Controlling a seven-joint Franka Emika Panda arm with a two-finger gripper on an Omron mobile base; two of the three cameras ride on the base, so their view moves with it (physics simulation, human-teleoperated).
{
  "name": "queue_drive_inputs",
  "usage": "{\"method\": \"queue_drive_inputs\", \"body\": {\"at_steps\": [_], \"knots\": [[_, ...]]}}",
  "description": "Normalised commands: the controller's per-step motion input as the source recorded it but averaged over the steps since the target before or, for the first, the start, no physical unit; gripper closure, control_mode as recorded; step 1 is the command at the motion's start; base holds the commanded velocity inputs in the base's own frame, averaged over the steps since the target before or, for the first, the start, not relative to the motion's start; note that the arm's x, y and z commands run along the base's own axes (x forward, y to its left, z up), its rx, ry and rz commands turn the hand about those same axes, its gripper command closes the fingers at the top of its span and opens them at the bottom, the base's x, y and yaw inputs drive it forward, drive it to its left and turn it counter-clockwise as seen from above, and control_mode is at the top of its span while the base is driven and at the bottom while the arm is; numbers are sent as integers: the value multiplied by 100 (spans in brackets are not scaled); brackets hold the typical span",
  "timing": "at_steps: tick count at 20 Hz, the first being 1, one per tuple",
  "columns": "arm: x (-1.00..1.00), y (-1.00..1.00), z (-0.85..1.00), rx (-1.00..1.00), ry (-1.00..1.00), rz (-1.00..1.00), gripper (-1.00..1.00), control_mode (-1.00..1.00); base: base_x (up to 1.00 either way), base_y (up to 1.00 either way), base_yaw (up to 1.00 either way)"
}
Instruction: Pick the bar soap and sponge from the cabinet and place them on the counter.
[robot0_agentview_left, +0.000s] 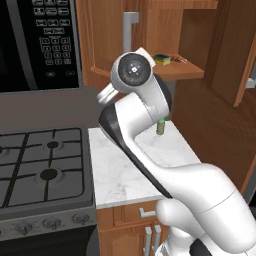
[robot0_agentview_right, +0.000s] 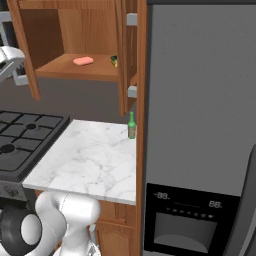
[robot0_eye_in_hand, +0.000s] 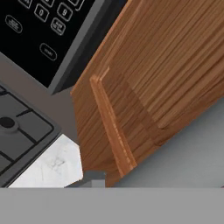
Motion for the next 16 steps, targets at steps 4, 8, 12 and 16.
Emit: {"method": "queue_drive_inputs", "body": {"at_steps": [4, 8, 12, 16], "knots": [[0, 7, -8, -10, 0, -7, -100, -100, 0, 0, 0], [-2, 1, -1, -7, 0, -6, -100, -100, 0, 0, 0], [-9, 15, 0, -4, -3, -1, -100, -100, 0, 0, 0], [-29, 14, 10, 0, -11, 0, -100, -100, 0, 0, 0]]}}
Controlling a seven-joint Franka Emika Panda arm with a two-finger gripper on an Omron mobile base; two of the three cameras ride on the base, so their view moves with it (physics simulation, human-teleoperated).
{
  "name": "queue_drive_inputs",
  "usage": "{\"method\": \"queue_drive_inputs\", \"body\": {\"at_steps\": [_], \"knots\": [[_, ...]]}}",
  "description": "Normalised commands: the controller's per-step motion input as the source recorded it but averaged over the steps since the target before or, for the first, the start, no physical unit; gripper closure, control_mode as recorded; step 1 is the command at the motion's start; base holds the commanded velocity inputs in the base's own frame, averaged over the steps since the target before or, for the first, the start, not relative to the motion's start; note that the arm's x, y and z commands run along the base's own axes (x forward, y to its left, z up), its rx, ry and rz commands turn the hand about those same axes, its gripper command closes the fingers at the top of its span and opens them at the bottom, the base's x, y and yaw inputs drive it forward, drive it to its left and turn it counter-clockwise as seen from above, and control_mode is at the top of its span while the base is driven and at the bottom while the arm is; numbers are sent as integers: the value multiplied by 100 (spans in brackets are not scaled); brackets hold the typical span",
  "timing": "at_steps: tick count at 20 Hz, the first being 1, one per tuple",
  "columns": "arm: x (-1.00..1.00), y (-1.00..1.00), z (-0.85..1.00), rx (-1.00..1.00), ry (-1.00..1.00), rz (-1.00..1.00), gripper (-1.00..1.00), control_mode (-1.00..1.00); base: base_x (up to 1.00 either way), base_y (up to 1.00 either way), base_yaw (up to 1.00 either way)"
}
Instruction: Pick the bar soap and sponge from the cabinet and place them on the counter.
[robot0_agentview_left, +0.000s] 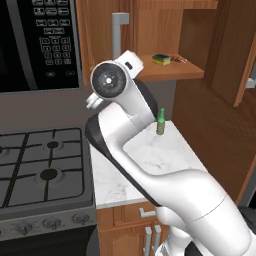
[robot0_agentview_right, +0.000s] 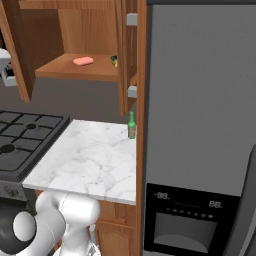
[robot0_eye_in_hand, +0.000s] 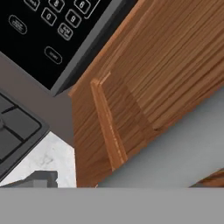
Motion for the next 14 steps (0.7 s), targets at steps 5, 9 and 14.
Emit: {"method": "queue_drive_inputs", "body": {"at_steps": [5, 9, 14], "knots": [[-45, 5, 23, 0, -19, 0, -100, -100, 0, 0, 0], [-63, 0, 34, 0, -23, 0, -100, -100, 0, 0, 0], [-76, -7, 41, 0, -16, -1, -100, -100, 0, 0, 0]]}}
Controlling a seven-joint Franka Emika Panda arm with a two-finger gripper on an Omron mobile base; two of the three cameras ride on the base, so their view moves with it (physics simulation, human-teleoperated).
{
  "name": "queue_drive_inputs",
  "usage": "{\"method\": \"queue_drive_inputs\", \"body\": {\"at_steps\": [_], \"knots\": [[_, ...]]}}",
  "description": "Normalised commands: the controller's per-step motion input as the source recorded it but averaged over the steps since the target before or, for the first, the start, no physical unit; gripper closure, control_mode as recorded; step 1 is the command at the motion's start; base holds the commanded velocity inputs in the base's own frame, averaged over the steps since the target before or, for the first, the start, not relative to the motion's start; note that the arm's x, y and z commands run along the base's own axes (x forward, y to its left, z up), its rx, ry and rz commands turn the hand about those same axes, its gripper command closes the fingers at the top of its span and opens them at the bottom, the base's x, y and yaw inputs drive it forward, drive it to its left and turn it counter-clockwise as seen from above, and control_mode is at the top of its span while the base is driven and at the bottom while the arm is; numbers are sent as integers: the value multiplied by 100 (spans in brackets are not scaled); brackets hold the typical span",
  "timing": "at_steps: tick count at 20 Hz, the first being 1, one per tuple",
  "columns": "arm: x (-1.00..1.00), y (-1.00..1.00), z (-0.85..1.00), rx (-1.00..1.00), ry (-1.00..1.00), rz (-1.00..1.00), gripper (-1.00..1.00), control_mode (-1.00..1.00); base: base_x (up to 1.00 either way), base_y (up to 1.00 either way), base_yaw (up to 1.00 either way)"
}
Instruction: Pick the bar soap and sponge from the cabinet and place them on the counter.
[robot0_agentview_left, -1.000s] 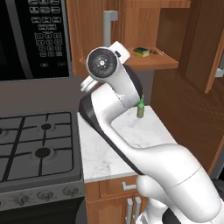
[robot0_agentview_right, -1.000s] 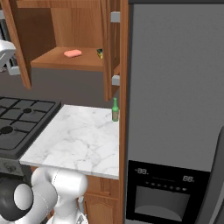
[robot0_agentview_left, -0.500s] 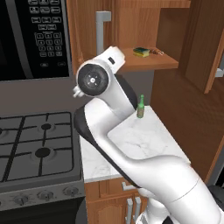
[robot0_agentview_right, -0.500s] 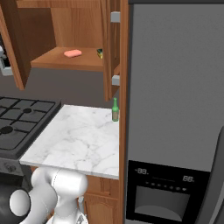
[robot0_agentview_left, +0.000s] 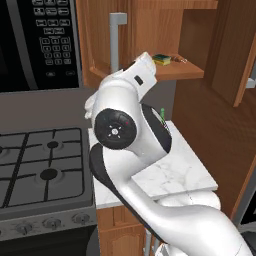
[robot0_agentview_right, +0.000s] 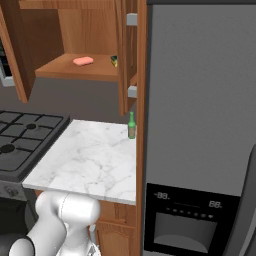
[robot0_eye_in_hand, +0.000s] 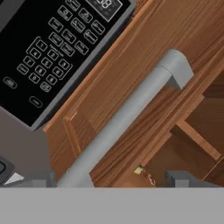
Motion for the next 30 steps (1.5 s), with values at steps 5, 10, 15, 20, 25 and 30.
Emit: {"method": "queue_drive_inputs", "body": {"at_steps": [5, 10, 15, 20, 25, 30], "knots": [[-46, -31, 25, 3, -1, -2, -100, -100, 0, 0, 0], [-9, -40, 15, 14, 3, 0, -100, -100, 0, 0, 0], [0, -44, 15, 32, 9, 0, -100, -100, 0, 0, 0], [0, -39, 9, 31, 6, 2, -100, -100, 0, 0, 0], [-8, -42, 6, 30, 1, 2, -100, -100, 0, 0, 0], [-2, -19, 0, 30, 0, 3, -100, -100, 0, 0, 0]]}}
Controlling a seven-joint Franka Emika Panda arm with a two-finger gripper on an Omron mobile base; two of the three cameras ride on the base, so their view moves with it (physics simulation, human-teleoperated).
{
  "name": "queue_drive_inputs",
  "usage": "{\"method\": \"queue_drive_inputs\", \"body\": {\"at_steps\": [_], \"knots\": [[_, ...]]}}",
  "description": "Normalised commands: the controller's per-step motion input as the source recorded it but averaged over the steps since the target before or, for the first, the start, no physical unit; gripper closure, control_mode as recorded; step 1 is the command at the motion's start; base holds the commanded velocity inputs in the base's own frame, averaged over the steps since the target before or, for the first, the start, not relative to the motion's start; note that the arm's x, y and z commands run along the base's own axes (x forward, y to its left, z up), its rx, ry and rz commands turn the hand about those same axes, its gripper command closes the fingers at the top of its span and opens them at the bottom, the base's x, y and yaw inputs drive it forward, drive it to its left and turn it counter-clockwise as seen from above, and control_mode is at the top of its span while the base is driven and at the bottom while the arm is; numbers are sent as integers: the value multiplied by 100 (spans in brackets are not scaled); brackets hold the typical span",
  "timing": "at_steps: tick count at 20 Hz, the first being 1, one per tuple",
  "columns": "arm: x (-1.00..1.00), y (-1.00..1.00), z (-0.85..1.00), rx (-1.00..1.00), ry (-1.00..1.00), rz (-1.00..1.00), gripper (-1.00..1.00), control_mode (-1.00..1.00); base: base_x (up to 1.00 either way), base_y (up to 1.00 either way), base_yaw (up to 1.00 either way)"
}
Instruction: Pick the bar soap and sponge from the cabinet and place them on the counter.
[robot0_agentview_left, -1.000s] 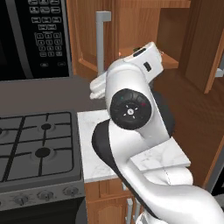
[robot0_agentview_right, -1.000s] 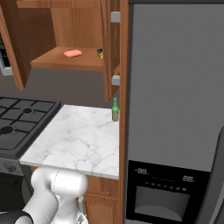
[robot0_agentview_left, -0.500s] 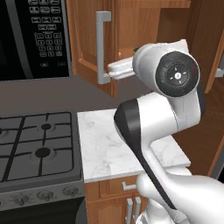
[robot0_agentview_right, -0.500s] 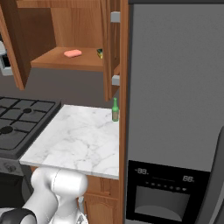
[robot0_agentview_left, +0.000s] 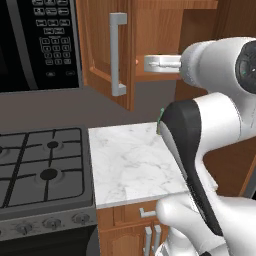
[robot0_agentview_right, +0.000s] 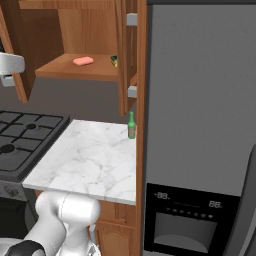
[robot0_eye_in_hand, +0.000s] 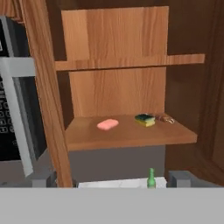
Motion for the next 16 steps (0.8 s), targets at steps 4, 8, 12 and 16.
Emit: {"method": "queue_drive_inputs", "body": {"at_steps": [4, 8, 12, 16], "knots": [[0, 0, 0, 28, 0, 6, -100, -100, 0, 0, 0], [0, 0, -4, 26, 0, 9, -100, -100, 0, 0, 0], [0, -8, 0, 17, 0, 10, -100, -100, 0, 0, 0], [0, -4, -3, 12, 0, 12, -100, -100, 0, 0, 0]]}}
